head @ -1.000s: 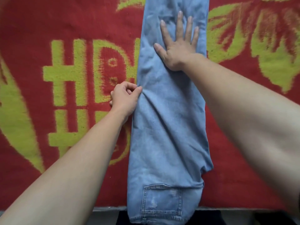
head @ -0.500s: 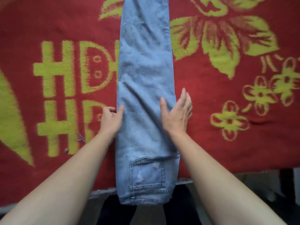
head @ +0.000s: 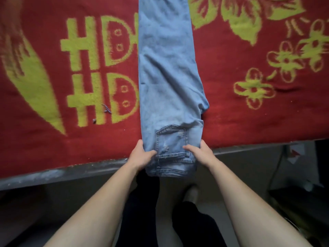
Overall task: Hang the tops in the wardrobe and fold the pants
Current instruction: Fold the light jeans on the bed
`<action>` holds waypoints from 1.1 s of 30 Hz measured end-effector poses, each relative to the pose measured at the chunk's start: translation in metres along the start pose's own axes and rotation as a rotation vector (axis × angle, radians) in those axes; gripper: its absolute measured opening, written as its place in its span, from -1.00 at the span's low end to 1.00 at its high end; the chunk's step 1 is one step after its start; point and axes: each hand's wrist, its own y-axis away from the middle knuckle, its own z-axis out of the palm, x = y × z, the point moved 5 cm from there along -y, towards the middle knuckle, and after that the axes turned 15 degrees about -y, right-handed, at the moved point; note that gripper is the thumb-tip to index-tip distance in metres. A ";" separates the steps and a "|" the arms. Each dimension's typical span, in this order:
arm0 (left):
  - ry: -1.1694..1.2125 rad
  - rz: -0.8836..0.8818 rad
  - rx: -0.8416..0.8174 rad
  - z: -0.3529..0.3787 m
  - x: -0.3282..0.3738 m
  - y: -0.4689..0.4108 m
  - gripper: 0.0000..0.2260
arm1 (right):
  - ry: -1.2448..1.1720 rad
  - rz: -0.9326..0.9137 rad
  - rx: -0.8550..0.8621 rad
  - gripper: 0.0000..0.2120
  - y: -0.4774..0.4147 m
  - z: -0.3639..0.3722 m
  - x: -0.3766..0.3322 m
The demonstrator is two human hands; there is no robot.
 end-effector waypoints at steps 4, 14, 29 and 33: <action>0.121 -0.014 0.011 0.005 0.001 0.029 -0.80 | 0.195 -0.046 -0.127 -0.49 0.014 -0.011 0.011; 0.332 -0.019 0.090 0.040 0.002 0.130 -0.78 | -0.352 -0.064 -0.199 -0.59 0.081 -0.050 0.049; 0.926 -0.103 0.046 -0.017 0.072 0.098 -0.93 | -0.721 -0.137 -0.185 -0.68 0.068 -0.071 -0.056; 1.030 -0.017 -0.016 -0.049 0.101 0.053 -0.91 | -0.704 -0.151 -0.206 -0.46 0.035 -0.059 -0.112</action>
